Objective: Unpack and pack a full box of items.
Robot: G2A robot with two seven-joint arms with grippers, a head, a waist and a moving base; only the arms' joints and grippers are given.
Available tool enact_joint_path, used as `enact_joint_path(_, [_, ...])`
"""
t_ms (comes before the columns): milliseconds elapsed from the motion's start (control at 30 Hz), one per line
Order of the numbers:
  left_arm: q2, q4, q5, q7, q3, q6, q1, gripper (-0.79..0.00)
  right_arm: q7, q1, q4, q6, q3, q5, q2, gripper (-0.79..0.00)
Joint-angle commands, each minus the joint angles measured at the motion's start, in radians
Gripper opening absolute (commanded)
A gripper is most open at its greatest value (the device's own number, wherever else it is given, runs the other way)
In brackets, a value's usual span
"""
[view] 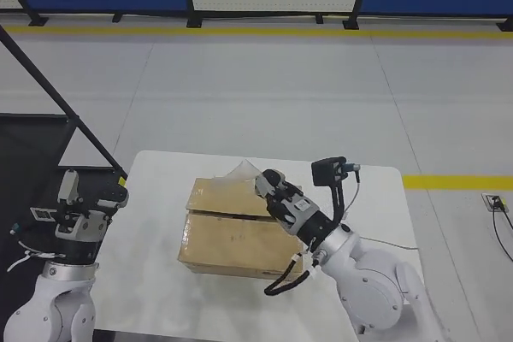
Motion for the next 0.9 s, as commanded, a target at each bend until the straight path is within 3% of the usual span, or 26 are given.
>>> enact_joint_path(0, [0.001, -0.001, -0.019, -0.024, -0.006, 0.017, 0.006, 0.000, -0.004, -0.009, -0.023, -0.017, 0.004, 0.014, 0.001, -0.785])
enact_joint_path(233, [0.005, -0.012, -0.043, -0.092, 0.021, 0.126, 0.038, 0.000, -0.011, -0.064, -0.042, -0.214, 0.071, 0.135, 0.012, -0.785])
enact_joint_path(433, [0.007, -0.033, -0.103, -0.114, 0.065, 0.260, 0.024, 0.000, 0.002, -0.086, 0.001, -0.372, 0.121, 0.239, 0.023, -0.785])
enact_joint_path(633, [0.009, -0.021, -0.156, -0.133, 0.115, 0.390, -0.027, 0.000, 0.030, -0.086, 0.035, -0.434, 0.144, 0.304, 0.031, -0.785])
enact_joint_path(800, [0.011, -0.002, -0.182, -0.128, 0.138, 0.438, -0.073, 0.000, 0.037, -0.091, 0.046, -0.459, 0.150, 0.317, 0.036, -0.785])
enact_joint_path(833, [0.011, 0.000, -0.177, -0.126, 0.148, 0.443, -0.080, -0.114, 0.036, -0.091, 0.047, -0.462, 0.151, 0.317, 0.037, -0.785])
enact_joint_path(867, [0.012, 0.003, -0.168, -0.128, 0.157, 0.449, -0.085, -0.299, 0.033, -0.092, 0.049, -0.465, 0.151, 0.318, 0.038, -0.785])
